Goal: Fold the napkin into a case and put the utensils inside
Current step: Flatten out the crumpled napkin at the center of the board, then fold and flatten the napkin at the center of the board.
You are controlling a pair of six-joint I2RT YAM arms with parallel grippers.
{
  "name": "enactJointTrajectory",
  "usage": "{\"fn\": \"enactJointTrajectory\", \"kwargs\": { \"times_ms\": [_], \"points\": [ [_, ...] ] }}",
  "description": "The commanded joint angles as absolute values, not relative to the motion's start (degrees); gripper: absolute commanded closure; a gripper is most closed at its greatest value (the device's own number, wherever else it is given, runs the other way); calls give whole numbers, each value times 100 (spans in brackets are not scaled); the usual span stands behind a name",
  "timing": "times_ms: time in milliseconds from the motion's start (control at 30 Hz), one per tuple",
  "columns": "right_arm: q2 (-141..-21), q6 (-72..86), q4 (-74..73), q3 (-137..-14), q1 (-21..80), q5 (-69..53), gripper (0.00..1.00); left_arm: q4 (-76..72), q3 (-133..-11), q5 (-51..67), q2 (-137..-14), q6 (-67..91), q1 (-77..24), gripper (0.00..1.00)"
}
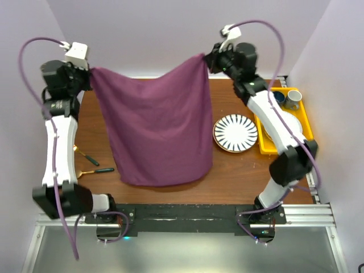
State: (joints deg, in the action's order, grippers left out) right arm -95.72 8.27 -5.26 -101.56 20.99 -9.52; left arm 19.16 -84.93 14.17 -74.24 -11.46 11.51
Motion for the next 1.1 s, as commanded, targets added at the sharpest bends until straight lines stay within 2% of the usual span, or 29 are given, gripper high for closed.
{"fn": "enactJointTrajectory", "kwargs": {
  "times_ms": [0, 233, 433, 533, 767, 900, 1067],
  "points": [
    [-10238, 1081, -116, -9976, 2101, -870, 100, 1012, -8105, 1643, -8023, -1098, 1187, 100],
    [-11890, 1116, 281, -10423, 2101, -914, 100, -315, -7840, 2012, -9621, -1257, 1204, 100],
    [-12752, 800, 308, -11117, 2092, -923, 100, -299, -8270, 2522, -10633, -1450, 1213, 100],
    [-12876, 642, 273, -11188, 2066, -958, 100, -168, -8314, 2540, -10731, -1635, 1265, 100],
    [-12235, 203, 115, -10469, 2004, -1318, 100, 851, -8183, 2996, -10302, -2239, 1538, 100],
    [-11717, -174, -314, -9941, 1942, -1643, 100, 2368, -8078, 3374, -9828, -3075, 1678, 100],
    [-11094, -649, -956, -9159, 1942, -2083, 100, 3479, -7349, 3454, -9335, -4067, 1819, 100]
  ]
}}
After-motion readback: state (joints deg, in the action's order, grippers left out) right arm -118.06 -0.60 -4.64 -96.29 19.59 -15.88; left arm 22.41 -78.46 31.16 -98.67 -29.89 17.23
